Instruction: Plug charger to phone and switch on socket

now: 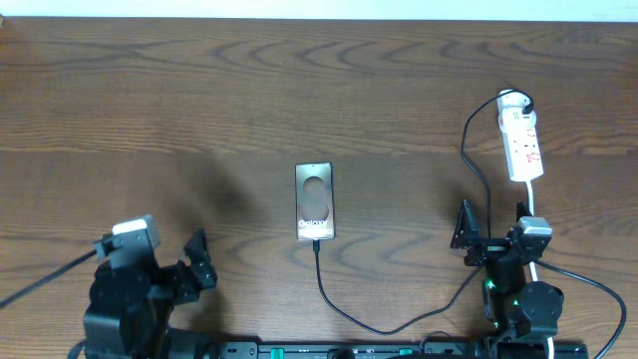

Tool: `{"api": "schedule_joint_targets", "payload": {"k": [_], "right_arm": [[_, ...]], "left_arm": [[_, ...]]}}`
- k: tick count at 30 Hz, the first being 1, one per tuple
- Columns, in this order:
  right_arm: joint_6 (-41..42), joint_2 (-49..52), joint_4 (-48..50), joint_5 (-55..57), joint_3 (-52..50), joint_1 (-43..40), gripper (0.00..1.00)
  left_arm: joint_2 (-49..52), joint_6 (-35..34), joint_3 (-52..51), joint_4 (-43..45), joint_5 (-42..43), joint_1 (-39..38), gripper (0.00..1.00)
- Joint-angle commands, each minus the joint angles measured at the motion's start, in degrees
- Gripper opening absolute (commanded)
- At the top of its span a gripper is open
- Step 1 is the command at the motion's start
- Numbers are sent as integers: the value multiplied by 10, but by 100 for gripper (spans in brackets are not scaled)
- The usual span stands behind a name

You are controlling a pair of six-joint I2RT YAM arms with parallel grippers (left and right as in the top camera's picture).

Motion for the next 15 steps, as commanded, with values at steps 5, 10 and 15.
{"api": "schedule_joint_targets", "payload": {"k": [5,10,15], "right_arm": [[-9,-4,-3,7,-1,0,99],[-9,-4,-3,7,-1,0,99],[-9,-4,-3,7,-1,0,99]], "left_arm": [[-125,11,-93,8,-3,52,99],[-197,23,-155,58,32,84,99],[-205,58,-205,164,45,83,99]]}}
